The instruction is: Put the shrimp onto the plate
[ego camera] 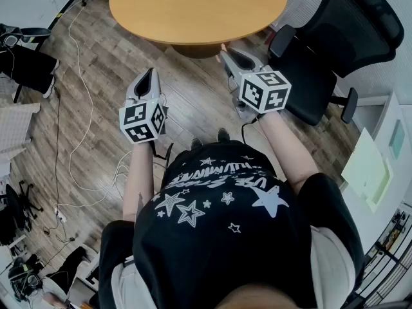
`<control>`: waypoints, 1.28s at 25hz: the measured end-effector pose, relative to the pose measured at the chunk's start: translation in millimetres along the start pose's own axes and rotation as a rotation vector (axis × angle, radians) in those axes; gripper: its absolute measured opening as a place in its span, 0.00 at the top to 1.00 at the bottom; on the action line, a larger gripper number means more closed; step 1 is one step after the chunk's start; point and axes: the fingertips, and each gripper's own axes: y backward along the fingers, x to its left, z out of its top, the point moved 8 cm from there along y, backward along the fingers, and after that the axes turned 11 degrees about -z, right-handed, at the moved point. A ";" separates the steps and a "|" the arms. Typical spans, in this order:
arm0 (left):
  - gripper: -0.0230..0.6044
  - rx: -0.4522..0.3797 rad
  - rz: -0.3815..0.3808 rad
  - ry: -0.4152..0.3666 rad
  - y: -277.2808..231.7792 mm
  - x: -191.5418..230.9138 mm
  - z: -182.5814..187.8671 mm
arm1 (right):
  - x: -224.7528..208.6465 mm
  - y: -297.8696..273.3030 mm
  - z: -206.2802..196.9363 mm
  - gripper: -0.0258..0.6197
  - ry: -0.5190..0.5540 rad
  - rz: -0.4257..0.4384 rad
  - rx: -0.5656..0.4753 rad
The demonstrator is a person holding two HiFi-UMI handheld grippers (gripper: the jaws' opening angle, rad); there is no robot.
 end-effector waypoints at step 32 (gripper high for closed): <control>0.96 -0.008 -0.045 0.066 45.0 98.5 -17.1 | 84.2 -53.3 -19.5 0.86 0.089 -0.031 0.024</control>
